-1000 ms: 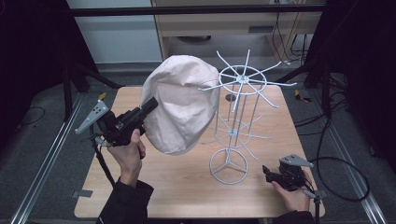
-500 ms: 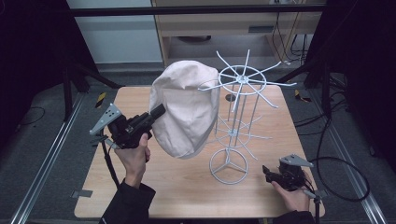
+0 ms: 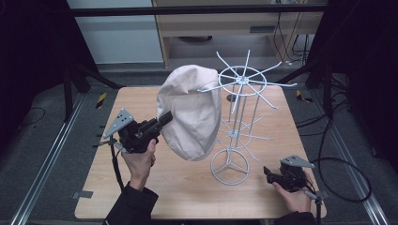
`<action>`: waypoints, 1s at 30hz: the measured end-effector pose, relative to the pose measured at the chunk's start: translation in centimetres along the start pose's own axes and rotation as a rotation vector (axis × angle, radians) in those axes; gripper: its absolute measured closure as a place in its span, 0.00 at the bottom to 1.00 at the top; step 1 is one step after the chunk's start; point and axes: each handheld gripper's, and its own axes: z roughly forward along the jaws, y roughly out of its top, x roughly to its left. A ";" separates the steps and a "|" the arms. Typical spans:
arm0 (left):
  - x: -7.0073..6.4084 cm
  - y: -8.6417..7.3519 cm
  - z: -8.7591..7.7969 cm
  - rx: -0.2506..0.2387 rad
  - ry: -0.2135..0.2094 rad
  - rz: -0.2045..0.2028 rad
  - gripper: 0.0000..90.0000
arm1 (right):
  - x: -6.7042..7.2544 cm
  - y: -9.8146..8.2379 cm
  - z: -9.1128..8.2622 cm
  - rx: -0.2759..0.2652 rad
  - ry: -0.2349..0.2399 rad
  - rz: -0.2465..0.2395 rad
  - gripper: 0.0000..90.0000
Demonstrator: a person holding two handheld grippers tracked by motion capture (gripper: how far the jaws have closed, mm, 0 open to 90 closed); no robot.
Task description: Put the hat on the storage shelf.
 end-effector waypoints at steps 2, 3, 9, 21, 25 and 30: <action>0.0 -0.2 0.2 0.012 0.003 0.002 0.97 | 0.0 0.0 0.0 0.000 0.001 -0.001 0.31; -0.1 -0.2 0.3 0.017 0.002 0.005 0.97 | 0.0 0.0 0.0 -0.001 0.000 -0.001 0.31; -0.4 -0.5 0.9 0.050 0.007 0.017 0.96 | -0.1 0.0 0.0 -0.005 0.000 -0.003 0.31; -0.5 -1.2 1.5 0.084 0.020 0.028 0.86 | 0.0 0.0 0.0 -0.006 0.000 0.001 0.31; -0.4 -1.4 1.6 0.100 0.023 0.029 0.79 | 0.0 0.0 0.0 -0.009 0.001 0.000 0.31; -0.5 -1.6 1.5 0.124 0.030 0.040 0.71 | -0.1 0.0 0.0 -0.008 0.001 0.001 0.31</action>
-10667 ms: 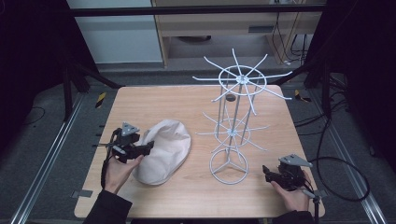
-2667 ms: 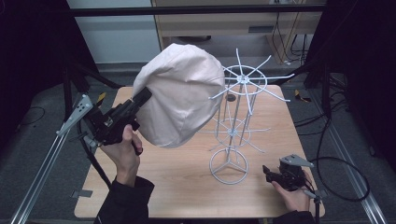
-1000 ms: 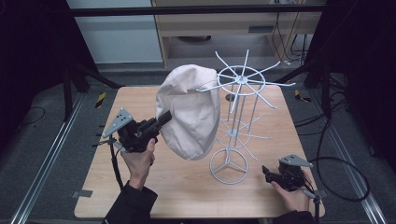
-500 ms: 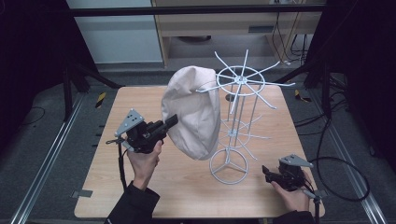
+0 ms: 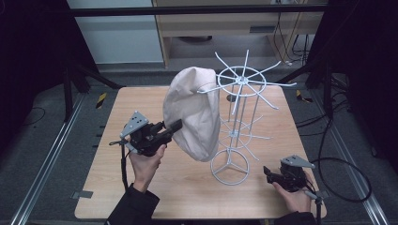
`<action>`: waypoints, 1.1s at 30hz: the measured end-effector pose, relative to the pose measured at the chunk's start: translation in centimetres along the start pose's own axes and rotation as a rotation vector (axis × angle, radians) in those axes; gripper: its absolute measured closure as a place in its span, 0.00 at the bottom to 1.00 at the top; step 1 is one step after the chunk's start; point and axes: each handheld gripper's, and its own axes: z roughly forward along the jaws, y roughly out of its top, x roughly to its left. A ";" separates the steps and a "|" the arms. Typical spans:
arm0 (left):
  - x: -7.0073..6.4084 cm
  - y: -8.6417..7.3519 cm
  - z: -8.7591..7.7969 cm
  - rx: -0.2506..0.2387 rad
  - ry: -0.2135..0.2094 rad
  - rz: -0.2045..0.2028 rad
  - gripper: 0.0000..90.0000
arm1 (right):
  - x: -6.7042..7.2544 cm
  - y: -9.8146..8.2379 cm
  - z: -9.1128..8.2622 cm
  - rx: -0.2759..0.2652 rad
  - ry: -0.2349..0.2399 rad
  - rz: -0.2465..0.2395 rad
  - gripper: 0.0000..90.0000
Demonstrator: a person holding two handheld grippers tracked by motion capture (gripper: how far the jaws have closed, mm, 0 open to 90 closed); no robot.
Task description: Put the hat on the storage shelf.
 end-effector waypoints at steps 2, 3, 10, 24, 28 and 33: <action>-0.1 -0.1 0.0 0.007 0.008 0.012 0.65 | 0.0 0.0 0.0 -0.001 0.001 0.000 0.31; -0.1 -0.1 -0.1 0.010 0.013 0.016 0.63 | 0.0 0.0 0.0 -0.001 0.001 -0.001 0.31; 0.0 -0.1 -0.8 0.031 0.046 0.043 0.48 | -0.1 0.0 0.0 -0.005 -0.002 -0.002 0.30; 1.8 -1.9 -5.4 0.094 0.156 0.086 0.31 | -0.2 -0.1 -0.1 -0.014 -0.001 0.010 0.28; 3.5 -3.8 -6.5 0.130 0.209 0.071 0.31 | -0.1 -0.1 0.0 -0.013 -0.004 0.005 0.26; 5.8 -5.9 -7.4 0.188 0.274 0.050 0.30 | -0.2 -0.1 0.0 -0.013 -0.004 0.008 0.25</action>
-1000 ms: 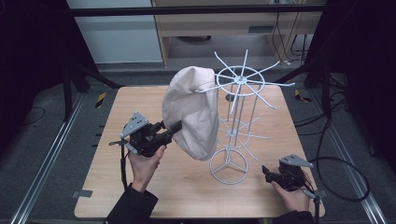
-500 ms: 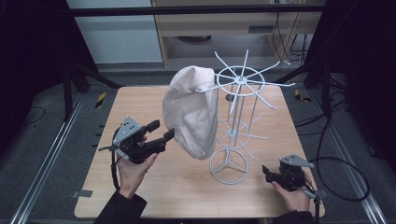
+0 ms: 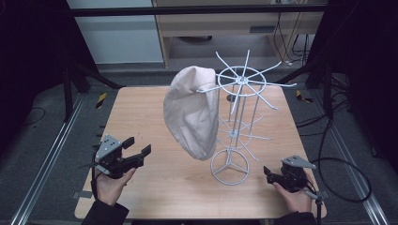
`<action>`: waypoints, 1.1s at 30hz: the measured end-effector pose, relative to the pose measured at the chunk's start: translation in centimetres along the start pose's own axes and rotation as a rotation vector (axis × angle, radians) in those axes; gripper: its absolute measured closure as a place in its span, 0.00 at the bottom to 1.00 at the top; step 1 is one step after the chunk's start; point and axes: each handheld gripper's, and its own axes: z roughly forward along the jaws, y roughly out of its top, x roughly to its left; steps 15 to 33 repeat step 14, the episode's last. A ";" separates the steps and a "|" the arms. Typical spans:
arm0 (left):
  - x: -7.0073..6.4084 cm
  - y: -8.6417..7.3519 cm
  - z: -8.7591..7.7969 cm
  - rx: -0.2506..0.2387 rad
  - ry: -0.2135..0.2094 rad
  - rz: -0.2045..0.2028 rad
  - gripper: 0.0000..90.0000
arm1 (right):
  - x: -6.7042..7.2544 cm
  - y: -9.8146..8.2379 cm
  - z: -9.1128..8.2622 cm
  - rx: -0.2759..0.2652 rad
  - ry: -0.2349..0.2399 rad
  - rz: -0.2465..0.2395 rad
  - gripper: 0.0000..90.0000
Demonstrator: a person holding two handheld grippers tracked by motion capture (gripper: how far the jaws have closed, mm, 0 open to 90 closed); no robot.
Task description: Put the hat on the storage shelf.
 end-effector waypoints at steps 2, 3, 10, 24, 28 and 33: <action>0.8 -1.0 0.0 0.019 0.018 -0.014 0.29 | -0.1 0.0 0.0 0.001 -0.001 0.000 0.25; 1.1 -1.6 0.0 0.030 0.030 -0.014 0.29 | -0.1 0.0 0.0 0.000 -0.002 -0.001 0.24; 4.0 -5.8 0.6 0.117 0.144 -0.044 0.29 | -0.3 0.1 0.1 0.005 -0.003 0.002 0.23; 5.5 -7.3 0.7 0.176 0.194 -0.079 0.30 | -0.6 0.1 0.2 0.002 -0.003 0.020 0.23; 5.5 -7.3 0.7 0.176 0.194 -0.079 0.30 | -0.6 0.1 0.2 0.002 -0.003 0.020 0.23; 5.5 -7.3 0.7 0.176 0.194 -0.079 0.30 | -0.6 0.1 0.2 0.002 -0.003 0.020 0.23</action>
